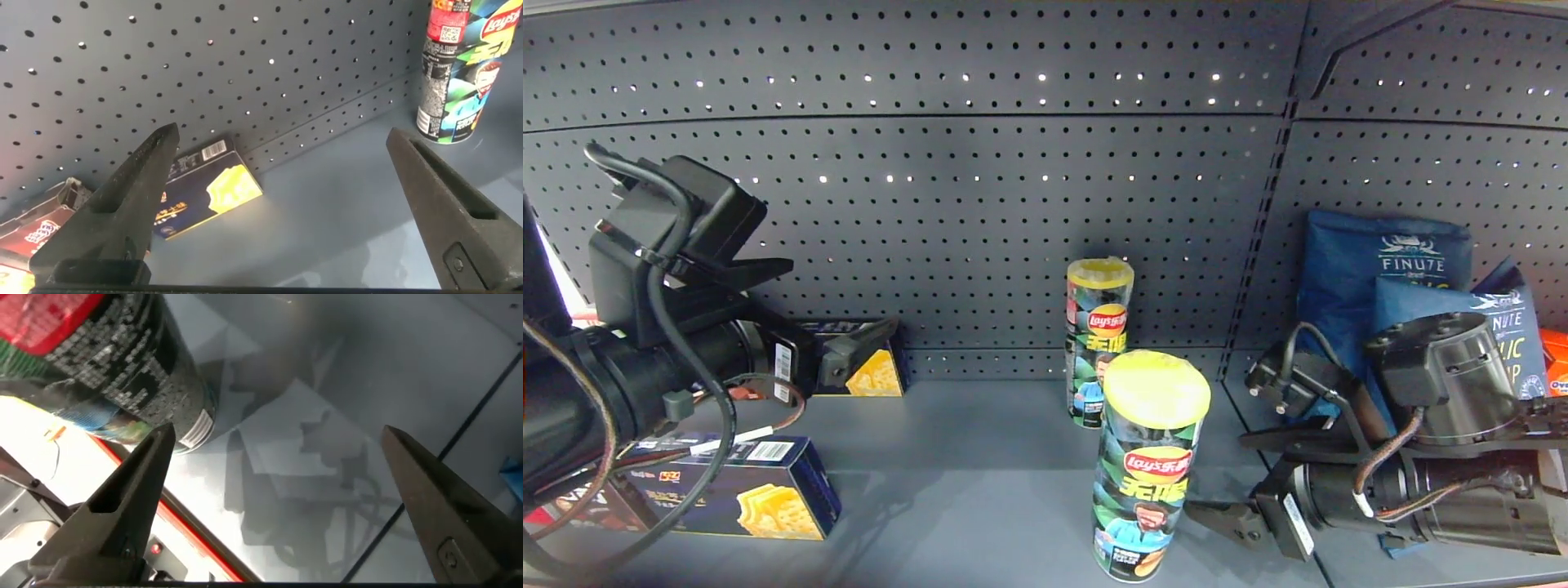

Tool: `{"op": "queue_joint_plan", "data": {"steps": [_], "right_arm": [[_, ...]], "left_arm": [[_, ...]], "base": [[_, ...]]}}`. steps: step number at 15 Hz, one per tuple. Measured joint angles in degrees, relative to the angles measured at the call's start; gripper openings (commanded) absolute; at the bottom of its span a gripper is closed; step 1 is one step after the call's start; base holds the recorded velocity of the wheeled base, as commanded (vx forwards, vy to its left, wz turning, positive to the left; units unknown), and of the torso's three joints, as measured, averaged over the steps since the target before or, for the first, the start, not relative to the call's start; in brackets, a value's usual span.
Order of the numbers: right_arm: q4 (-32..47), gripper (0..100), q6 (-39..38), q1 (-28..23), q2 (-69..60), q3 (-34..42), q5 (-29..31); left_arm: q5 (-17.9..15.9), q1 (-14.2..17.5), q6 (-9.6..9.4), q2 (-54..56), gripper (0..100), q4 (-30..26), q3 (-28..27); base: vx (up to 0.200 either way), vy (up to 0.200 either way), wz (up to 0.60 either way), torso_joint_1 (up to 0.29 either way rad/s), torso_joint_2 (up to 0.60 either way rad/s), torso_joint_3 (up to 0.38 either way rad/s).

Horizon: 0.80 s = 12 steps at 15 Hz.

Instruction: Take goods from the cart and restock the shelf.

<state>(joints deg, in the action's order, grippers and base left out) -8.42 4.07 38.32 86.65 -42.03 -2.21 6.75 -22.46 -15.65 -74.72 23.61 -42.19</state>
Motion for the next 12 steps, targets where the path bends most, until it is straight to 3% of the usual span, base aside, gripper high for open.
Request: {"op": "queue_joint_plan", "data": {"steps": [12], "right_arm": [[-0.9, 100, 0.0, 0.8, 1.8, -0.5, 0.2]], "left_arm": [[-0.1, 0.0, 0.02, -0.8, 100, 1.9, -0.1]], "base": [[0.000, 0.000, 0.00, 0.000, 0.00, 0.000]]}}
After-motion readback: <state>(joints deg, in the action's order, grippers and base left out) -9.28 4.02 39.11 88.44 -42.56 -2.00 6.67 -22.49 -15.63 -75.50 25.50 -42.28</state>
